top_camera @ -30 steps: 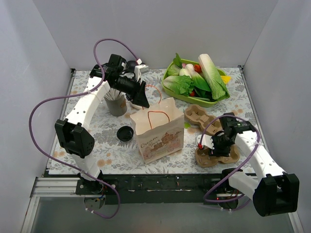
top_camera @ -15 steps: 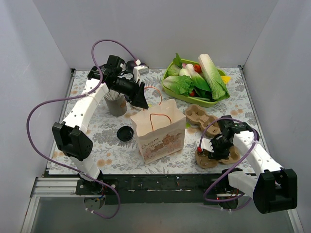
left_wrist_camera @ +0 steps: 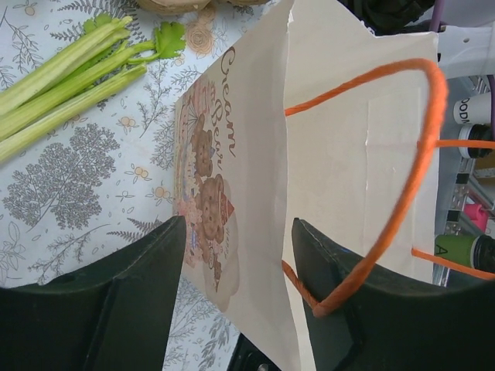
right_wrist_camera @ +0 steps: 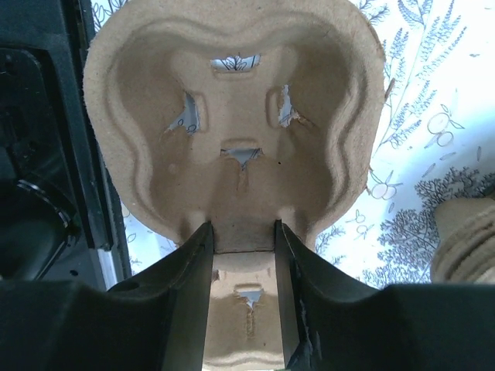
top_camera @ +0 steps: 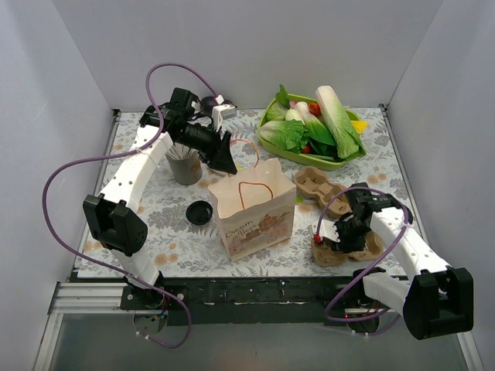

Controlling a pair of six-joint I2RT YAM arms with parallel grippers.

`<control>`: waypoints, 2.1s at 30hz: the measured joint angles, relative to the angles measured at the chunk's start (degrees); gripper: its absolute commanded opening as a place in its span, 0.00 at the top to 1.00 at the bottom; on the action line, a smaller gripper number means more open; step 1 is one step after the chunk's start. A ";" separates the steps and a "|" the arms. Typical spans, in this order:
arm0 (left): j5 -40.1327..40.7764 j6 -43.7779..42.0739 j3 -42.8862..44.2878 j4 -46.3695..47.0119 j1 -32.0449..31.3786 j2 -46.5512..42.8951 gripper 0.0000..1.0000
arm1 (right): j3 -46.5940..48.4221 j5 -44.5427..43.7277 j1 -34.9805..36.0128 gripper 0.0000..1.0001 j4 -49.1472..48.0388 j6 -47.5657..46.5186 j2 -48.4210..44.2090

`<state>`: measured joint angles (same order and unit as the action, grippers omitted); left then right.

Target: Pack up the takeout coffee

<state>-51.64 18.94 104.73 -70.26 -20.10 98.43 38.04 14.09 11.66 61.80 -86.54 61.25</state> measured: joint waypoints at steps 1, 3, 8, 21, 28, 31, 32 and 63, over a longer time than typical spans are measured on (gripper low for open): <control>0.04 0.07 0.04 0.04 0.00 0.00 0.40 | 0.55 0.07 0.00 0.72 0.63 0.09 0.11; 0.20 0.35 0.37 0.22 0.00 0.00 0.37 | 3.41 0.42 0.00 0.74 2.99 0.81 0.48; 0.15 2.95 2.54 4.44 0.37 -0.46 0.34 | 21.44 4.20 0.07 0.76 8.52 5.33 1.57; 4.28 14.67 3.74 20.98 8.50 -8.83 0.33 | 70.10 26.93 0.13 0.88 0.31 41.62 17.94; 5.81 19.45 0.39 25.33 16.98 -10.45 0.33 | 74.88 46.25 3.30 0.94 -20.37 64.59 25.55; 7.21 19.87 -0.94 25.75 17.22 -10.82 0.32 | 75.80 53.57 7.39 0.93 -25.75 70.31 28.81; 7.76 19.85 -1.33 25.70 17.20 -11.06 0.32 | 75.52 55.56 8.61 0.93 -27.30 71.95 29.33; 12.98 17.55 -3.74 23.98 17.14 -15.37 0.30 | 57.75 57.92 12.81 0.99 -58.86 87.52 18.08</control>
<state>-38.65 36.49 100.99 -46.28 -2.96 83.07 95.79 72.01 24.47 2.94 0.97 79.33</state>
